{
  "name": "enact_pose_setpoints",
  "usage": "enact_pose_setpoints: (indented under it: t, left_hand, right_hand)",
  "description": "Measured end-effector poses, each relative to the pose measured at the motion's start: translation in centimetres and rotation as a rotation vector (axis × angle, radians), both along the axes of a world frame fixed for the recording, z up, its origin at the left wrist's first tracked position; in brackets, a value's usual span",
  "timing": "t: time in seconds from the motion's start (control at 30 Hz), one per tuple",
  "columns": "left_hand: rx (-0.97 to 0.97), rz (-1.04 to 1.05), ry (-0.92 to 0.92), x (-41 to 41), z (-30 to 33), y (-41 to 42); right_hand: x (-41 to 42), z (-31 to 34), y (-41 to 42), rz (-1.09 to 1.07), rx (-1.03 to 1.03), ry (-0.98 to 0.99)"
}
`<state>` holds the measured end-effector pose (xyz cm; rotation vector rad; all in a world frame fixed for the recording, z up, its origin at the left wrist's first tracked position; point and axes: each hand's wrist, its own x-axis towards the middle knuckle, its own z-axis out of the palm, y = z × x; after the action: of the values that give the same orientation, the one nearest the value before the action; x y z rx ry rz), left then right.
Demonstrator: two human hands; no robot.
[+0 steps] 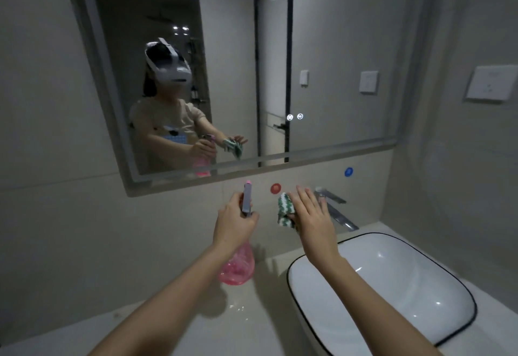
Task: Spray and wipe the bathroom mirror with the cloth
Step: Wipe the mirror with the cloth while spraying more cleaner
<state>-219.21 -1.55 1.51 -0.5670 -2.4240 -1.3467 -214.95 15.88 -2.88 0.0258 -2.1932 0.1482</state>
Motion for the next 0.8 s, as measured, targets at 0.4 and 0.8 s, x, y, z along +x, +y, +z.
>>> enact_pose_setpoints:
  t: [0.4,0.8]
  left_hand:
    - [0.013,0.133,-0.021,0.5,2.3,18.7]
    - [0.058,0.164,0.107,-0.4,5.1,21.0]
  right_hand:
    - [2.0,2.8,18.0,0.099,-0.025,0.022]
    - [-0.3,3.2,20.7,0.169,-0.016,0.077]
